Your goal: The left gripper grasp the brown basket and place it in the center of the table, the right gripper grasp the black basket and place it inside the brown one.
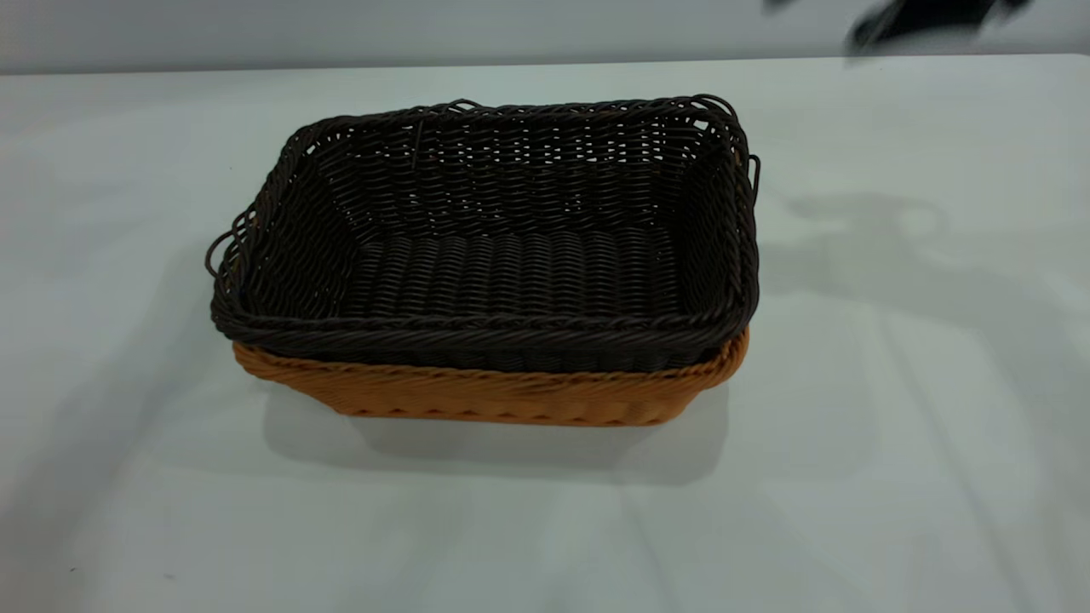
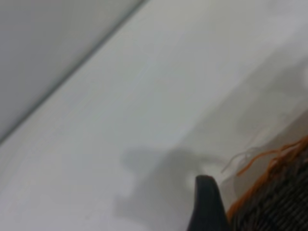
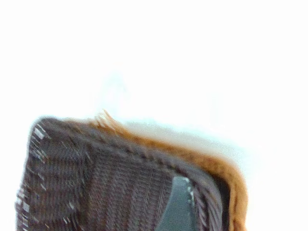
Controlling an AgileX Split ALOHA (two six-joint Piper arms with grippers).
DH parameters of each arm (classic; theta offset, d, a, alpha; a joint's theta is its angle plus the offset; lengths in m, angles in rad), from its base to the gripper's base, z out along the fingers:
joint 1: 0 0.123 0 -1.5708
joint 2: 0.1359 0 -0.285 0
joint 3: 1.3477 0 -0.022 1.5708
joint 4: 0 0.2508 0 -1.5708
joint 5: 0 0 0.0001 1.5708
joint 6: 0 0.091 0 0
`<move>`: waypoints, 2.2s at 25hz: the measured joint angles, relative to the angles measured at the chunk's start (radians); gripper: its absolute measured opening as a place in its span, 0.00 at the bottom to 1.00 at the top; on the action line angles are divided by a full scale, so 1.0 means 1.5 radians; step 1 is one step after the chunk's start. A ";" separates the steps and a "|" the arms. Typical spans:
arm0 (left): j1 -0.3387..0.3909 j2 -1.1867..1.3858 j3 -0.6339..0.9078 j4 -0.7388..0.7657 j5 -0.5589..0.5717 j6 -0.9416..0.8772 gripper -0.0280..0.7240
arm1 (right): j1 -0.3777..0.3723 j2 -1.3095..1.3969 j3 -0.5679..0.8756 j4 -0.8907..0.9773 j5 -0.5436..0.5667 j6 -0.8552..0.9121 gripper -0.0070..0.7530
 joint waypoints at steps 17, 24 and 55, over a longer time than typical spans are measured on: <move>0.000 -0.389 0.000 0.056 0.285 -0.253 0.67 | -0.067 -0.484 -0.013 -0.026 0.315 -0.027 0.78; 0.000 -0.584 0.120 0.066 0.285 -0.273 0.67 | -0.067 -0.591 0.009 -0.036 0.339 0.020 0.78; 0.000 -1.226 0.752 0.236 0.285 -0.418 0.67 | -0.019 -1.268 0.501 -0.520 0.304 0.240 0.78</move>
